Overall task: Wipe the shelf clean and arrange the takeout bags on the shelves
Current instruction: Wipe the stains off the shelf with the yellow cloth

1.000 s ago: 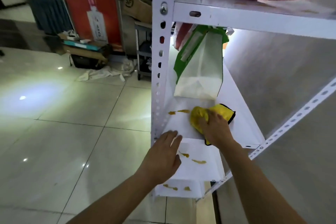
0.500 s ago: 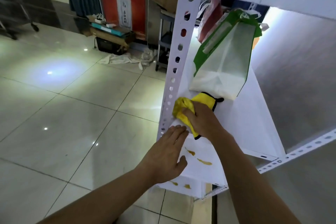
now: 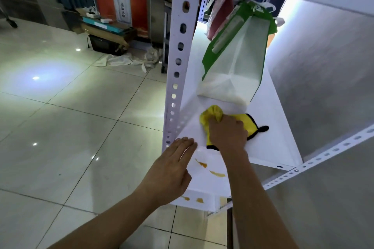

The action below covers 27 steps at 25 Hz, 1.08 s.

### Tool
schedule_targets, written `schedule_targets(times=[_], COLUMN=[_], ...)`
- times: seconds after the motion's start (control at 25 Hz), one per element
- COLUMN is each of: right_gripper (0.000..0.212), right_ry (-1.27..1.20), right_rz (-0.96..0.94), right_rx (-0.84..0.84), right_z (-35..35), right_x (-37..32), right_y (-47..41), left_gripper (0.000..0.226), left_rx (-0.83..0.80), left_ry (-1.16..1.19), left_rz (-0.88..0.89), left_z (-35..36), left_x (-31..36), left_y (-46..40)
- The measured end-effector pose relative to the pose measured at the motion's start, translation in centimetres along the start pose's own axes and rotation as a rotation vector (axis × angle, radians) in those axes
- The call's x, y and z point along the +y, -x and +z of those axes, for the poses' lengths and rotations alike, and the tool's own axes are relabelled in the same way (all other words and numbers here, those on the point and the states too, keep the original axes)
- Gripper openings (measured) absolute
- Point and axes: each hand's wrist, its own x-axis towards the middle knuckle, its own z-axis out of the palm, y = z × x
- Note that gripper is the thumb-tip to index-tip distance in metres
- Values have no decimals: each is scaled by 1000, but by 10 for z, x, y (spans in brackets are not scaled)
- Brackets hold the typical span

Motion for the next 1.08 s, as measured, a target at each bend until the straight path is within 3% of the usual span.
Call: schedule_targets(times=[0.12,0.24,0.44,0.56,0.76,0.92,1.08], right_gripper=[57,58,75,62,45,51,53], right_ry=[-27,-14,-260,-224,-217,85,-37], right_rz=[95,37,-75,-252,-584,-482,-328], right_rx=[13,69,89,131,53,114,203], right_z=[-7,-3,2,8,24,28,27], right_x=[22,15,50,55,0,-13,-2], right_y=[-5,-5,35,30,-5,-14,2], left_gripper=[68,67,63,62,61,61,61], left_rx=[6,10,-10,-20,13,6,20], left_ry=[16,14,-10,-37,-63,-78,-96], left_rz=[-4,-10,-7,-44,-46,-61,-63], left_z=[3,5,1,0,-7,-11,-7], left_x=[-2,-2,-1,1,6,9,10], left_y=[1,-1,-2,2,1,0,-1])
